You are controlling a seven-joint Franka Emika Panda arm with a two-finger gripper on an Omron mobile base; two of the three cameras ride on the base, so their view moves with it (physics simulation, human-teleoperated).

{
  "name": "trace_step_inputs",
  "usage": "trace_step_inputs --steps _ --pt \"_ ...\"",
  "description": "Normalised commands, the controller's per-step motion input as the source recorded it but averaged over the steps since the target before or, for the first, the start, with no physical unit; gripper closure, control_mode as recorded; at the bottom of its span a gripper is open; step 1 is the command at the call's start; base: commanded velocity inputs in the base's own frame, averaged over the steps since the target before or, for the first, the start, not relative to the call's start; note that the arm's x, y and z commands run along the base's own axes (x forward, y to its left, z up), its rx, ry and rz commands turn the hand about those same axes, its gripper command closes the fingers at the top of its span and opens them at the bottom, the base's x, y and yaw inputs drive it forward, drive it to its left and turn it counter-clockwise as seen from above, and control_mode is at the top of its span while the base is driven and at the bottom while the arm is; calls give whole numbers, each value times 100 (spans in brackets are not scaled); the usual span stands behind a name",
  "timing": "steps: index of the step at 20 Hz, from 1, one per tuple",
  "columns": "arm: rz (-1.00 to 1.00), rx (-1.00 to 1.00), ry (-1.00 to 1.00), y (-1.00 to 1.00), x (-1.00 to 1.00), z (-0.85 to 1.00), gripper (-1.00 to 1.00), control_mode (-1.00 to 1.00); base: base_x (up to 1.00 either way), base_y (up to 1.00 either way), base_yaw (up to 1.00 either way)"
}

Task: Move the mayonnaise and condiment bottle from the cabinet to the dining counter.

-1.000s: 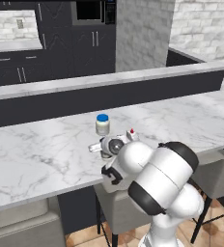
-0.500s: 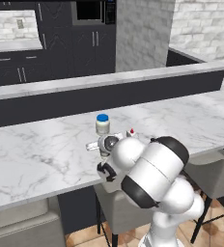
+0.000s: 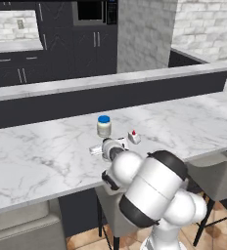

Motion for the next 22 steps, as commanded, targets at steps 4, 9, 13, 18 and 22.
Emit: trace_step_inputs --steps 4,9,13,18,22 --pt "1 0 -18 0 -22 48 -100 -100 0 0 0" --pt "8 0 -21 5 -11 96 -100 -100 0 0 0" --pt "12 0 -24 15 -11 100 -100 -100 0 0 0" --pt "15 0 -16 17 -50 100 -100 -100 0 0 0" --pt "7 -1 1 16 -76 100 -100 -100 0 0 0"
